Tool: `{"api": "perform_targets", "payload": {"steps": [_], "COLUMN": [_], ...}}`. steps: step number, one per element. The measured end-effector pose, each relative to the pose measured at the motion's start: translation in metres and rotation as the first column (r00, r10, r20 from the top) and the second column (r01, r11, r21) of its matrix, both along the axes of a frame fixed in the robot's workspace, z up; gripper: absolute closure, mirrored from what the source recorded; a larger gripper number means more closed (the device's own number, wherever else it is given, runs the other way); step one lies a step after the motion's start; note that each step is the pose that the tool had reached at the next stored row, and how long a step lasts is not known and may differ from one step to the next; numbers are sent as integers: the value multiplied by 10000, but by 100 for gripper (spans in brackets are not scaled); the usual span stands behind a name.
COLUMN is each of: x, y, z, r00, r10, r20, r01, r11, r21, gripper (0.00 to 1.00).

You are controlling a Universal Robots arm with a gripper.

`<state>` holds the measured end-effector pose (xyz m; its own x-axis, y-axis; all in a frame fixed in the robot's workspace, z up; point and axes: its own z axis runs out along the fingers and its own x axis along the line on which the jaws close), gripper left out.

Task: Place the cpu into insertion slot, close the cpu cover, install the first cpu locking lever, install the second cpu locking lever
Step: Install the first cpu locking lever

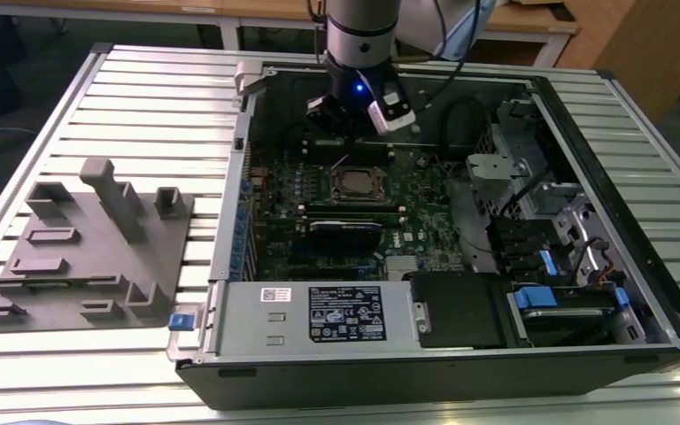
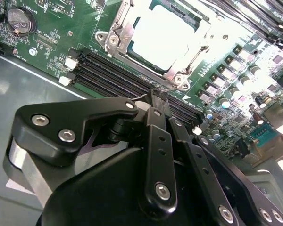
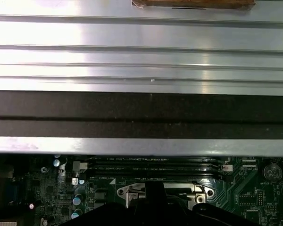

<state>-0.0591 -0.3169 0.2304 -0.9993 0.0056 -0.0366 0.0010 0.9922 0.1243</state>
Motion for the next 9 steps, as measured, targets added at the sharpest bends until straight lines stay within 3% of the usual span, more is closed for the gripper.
{"api": "perform_targets", "payload": {"steps": [9], "x": [34], "y": [0], "z": [-29], "r00": [10000], "r10": [0], "r20": [-1], "r01": [0], "r11": [10000], "r21": [-2], "gripper": [89]}}
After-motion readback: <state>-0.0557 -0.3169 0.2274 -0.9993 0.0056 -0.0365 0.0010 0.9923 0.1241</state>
